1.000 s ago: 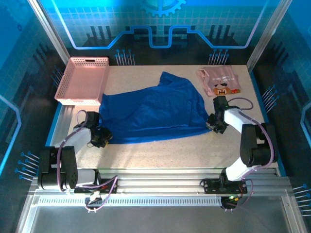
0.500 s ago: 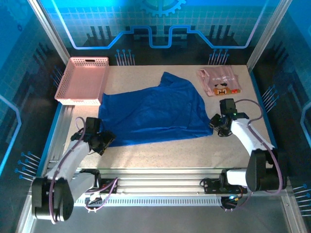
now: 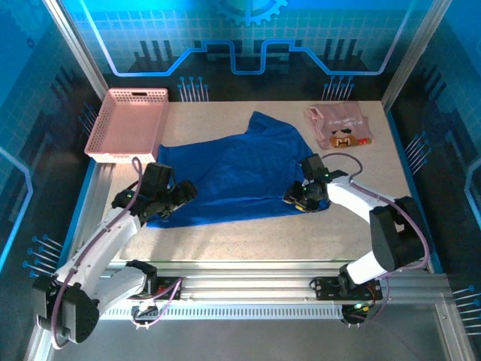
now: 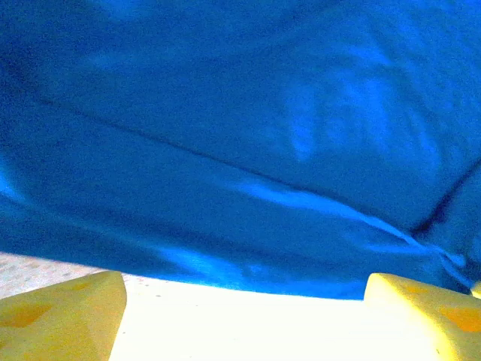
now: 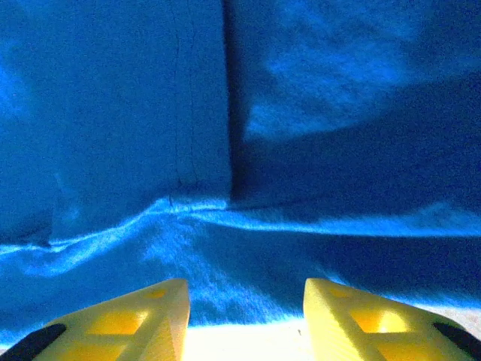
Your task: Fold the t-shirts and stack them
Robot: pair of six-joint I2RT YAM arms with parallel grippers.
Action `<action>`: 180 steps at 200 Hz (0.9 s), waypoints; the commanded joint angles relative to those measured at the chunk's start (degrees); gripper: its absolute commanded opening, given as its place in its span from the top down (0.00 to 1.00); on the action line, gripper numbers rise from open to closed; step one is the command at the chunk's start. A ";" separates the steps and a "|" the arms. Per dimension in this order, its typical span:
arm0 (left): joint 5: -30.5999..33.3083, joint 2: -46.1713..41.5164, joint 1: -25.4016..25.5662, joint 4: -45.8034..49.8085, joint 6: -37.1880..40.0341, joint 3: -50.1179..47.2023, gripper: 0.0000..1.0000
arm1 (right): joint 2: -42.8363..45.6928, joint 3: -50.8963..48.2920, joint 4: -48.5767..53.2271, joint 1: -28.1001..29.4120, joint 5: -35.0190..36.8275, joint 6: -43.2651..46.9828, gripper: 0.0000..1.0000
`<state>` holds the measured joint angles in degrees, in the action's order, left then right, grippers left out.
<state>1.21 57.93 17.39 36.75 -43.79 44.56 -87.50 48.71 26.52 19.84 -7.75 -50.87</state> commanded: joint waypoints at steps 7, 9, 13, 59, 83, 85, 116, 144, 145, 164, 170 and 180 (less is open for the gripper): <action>2.06 -0.34 5.23 -5.47 5.39 1.79 0.15 | -3.69 5.34 -1.91 0.33 -0.94 -0.82 0.55; 2.09 -0.34 5.45 -5.71 5.45 1.72 0.15 | -3.96 5.52 -1.98 0.32 -1.01 -0.83 0.55; 2.18 -0.41 5.89 -6.08 5.51 1.60 0.15 | -4.43 5.84 -2.04 0.35 -1.06 -0.81 0.55; 2.99 -2.33 8.01 -7.30 5.29 -0.08 0.15 | -9.17 7.68 -3.69 0.46 -1.74 -1.45 0.56; 3.59 -3.20 8.01 -6.52 5.13 -0.75 0.15 | -10.12 8.37 -2.42 0.46 -1.42 -1.18 0.57; 3.68 -3.36 8.01 -6.48 5.12 -0.82 0.15 | -10.07 8.36 -2.26 0.46 -1.35 -1.12 0.57; 4.50 -4.58 8.01 -5.93 4.77 -1.47 0.15 | -8.96 9.12 0.60 0.46 0.17 0.13 0.57; 3.91 -3.91 8.01 -6.17 4.89 -1.45 0.15 | -9.69 8.92 0.39 0.46 0.11 0.15 0.57; 3.90 -3.89 8.01 -6.17 4.87 -1.43 0.15 | -9.79 8.89 0.34 0.46 0.11 0.07 0.57; 3.97 -3.53 8.01 -6.17 4.94 -1.27 0.15 | -11.20 9.37 -0.24 0.53 -0.07 -0.19 0.59; 3.97 -3.53 8.01 -6.16 4.92 -1.31 0.15 | -11.51 9.76 -0.24 0.56 0.07 -0.15 0.60; 4.07 -3.60 8.01 -6.08 4.98 -1.25 0.15 | -12.17 10.56 -0.19 0.51 0.31 -0.13 0.64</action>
<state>4.32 54.26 25.15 30.57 -40.07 43.97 -97.58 56.82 25.26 19.84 -7.97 -51.35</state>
